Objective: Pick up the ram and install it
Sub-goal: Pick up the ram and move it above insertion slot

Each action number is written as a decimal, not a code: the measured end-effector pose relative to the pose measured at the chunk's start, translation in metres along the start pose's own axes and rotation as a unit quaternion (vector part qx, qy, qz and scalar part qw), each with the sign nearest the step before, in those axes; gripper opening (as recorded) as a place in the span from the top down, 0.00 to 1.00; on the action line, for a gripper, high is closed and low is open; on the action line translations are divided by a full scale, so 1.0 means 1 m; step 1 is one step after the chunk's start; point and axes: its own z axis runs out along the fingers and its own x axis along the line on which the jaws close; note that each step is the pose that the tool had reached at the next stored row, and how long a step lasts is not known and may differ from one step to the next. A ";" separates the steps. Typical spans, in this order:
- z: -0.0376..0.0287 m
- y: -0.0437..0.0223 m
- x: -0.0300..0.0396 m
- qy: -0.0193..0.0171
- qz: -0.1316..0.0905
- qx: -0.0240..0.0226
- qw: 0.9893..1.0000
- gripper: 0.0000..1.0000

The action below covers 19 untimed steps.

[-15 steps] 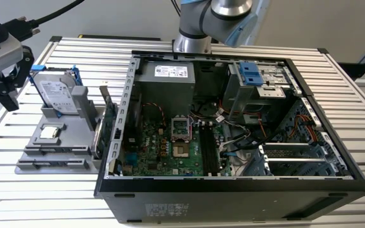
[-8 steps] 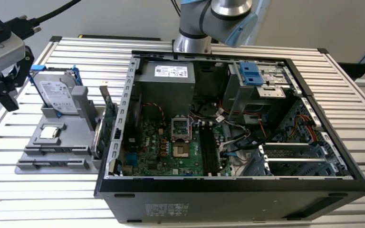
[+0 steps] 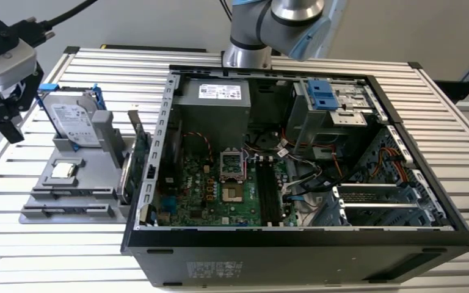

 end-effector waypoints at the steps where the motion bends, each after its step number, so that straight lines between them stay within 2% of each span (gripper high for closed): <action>1: 0.0000 0.0000 0.0000 0.000 -0.003 0.000 1.000 1.00; 10: 0.0000 0.0000 0.0000 0.002 -0.036 0.000 0.999 1.00; 19: 0.0000 0.0000 0.0000 0.003 -0.065 0.000 0.998 1.00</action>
